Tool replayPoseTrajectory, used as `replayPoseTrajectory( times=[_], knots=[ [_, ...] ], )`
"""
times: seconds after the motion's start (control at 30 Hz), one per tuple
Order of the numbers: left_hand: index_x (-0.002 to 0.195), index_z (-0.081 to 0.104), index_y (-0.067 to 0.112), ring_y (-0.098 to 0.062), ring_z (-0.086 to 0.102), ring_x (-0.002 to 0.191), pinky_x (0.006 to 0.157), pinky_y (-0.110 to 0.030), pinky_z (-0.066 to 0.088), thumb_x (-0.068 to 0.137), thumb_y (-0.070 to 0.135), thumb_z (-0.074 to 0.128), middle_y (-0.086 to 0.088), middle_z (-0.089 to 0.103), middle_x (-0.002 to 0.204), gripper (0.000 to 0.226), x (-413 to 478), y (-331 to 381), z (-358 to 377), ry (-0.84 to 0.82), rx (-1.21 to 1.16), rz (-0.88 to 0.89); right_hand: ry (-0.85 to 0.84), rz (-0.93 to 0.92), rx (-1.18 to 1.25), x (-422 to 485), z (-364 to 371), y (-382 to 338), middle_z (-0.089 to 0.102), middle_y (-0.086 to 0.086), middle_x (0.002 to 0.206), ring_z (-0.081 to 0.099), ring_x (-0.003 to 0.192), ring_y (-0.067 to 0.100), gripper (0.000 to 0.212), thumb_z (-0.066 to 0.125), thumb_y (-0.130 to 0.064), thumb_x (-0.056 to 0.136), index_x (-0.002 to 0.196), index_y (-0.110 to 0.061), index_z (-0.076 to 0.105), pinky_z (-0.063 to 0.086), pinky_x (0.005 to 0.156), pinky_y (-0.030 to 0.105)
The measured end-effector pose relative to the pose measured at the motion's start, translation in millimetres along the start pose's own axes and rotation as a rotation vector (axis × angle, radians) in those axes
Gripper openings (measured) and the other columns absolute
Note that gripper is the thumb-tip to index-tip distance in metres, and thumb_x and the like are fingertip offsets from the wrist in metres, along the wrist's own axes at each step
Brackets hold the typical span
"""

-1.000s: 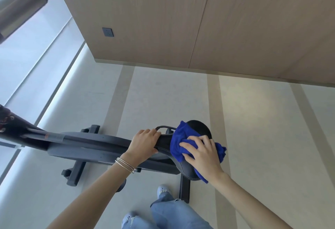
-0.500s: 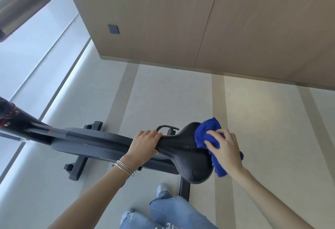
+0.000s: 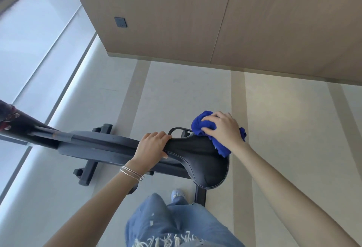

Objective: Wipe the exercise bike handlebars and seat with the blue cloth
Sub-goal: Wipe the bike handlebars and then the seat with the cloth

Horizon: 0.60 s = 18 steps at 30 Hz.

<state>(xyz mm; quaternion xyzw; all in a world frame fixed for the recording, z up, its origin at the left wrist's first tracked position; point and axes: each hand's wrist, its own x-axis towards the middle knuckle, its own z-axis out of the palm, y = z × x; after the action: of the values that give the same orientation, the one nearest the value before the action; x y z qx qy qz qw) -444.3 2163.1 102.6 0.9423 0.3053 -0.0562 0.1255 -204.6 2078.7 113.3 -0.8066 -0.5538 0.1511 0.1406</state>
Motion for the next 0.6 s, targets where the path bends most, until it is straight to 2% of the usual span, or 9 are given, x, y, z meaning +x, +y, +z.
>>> replayPoseTrajectory(
  times=[0.13, 0.23, 0.33, 0.43, 0.5, 0.6],
  knots=[
    [0.123, 0.055, 0.016, -0.028, 0.059, 0.101, 0.090, -0.037, 0.043, 0.069, 0.025, 0.078, -0.004, 0.063, 0.112, 0.059, -0.8, 1.0, 0.3, 0.004, -0.044, -0.035, 0.135, 0.202, 0.204, -22.5, 2.5, 22.3, 0.063, 0.004, 0.104, 0.057, 0.096, 0.028, 0.030, 0.066, -0.033, 0.082, 0.110, -0.024, 0.064, 0.046, 0.081, 0.035],
    [0.125, 0.054, 0.018, -0.025, 0.058, 0.104, 0.092, -0.035, 0.041, 0.070, 0.027, 0.077, -0.002, 0.062, 0.115, 0.060, 0.5, -1.5, 0.8, -0.003, -0.053, -0.039, 0.202, 0.283, 0.328, -60.6, 3.6, 25.8, 0.060, 0.004, 0.104, 0.058, 0.096, 0.023, 0.030, 0.068, -0.025, 0.081, 0.111, -0.020, 0.065, 0.041, 0.083, 0.025],
    [0.126, 0.053, 0.021, -0.023, 0.056, 0.106, 0.094, -0.033, 0.039, 0.070, 0.030, 0.076, 0.001, 0.060, 0.116, 0.061, 2.5, -3.8, -0.2, -0.008, -0.051, -0.037, 0.259, 0.200, 0.222, -101.0, 11.6, 17.9, 0.058, 0.004, 0.104, 0.056, 0.093, 0.025, 0.029, 0.073, -0.020, 0.077, 0.106, -0.019, 0.068, 0.040, 0.083, 0.026],
    [0.121, 0.057, 0.019, -0.026, 0.059, 0.101, 0.090, -0.036, 0.042, 0.065, 0.026, 0.080, -0.002, 0.063, 0.110, 0.061, 1.9, -2.9, 1.1, 0.027, -0.090, -0.055, 0.305, 0.124, 0.081, -124.9, 23.8, 4.5, 0.060, 0.004, 0.100, 0.055, 0.086, 0.026, 0.025, 0.071, -0.025, 0.075, 0.100, -0.021, 0.070, 0.044, 0.075, 0.028],
    [0.117, 0.060, 0.017, -0.029, 0.060, 0.096, 0.085, -0.038, 0.044, 0.061, 0.022, 0.083, -0.004, 0.065, 0.104, 0.060, 0.4, -2.4, 3.0, 0.048, -0.115, -0.056, 0.329, 0.054, -0.024, -121.0, 27.4, -6.1, 0.062, 0.004, 0.097, 0.055, 0.080, 0.027, 0.024, 0.069, -0.028, 0.072, 0.096, -0.023, 0.070, 0.049, 0.071, 0.032],
    [0.112, 0.063, 0.015, -0.029, 0.062, 0.089, 0.079, -0.038, 0.047, 0.056, 0.021, 0.085, -0.006, 0.067, 0.098, 0.061, -0.4, -2.3, 2.5, 0.044, -0.111, -0.051, 0.255, -0.059, -0.191, -90.4, 30.6, -36.4, 0.062, 0.003, 0.093, 0.056, 0.078, 0.030, 0.025, 0.075, -0.026, 0.068, 0.093, -0.025, 0.068, 0.051, 0.064, 0.039]
  ],
)
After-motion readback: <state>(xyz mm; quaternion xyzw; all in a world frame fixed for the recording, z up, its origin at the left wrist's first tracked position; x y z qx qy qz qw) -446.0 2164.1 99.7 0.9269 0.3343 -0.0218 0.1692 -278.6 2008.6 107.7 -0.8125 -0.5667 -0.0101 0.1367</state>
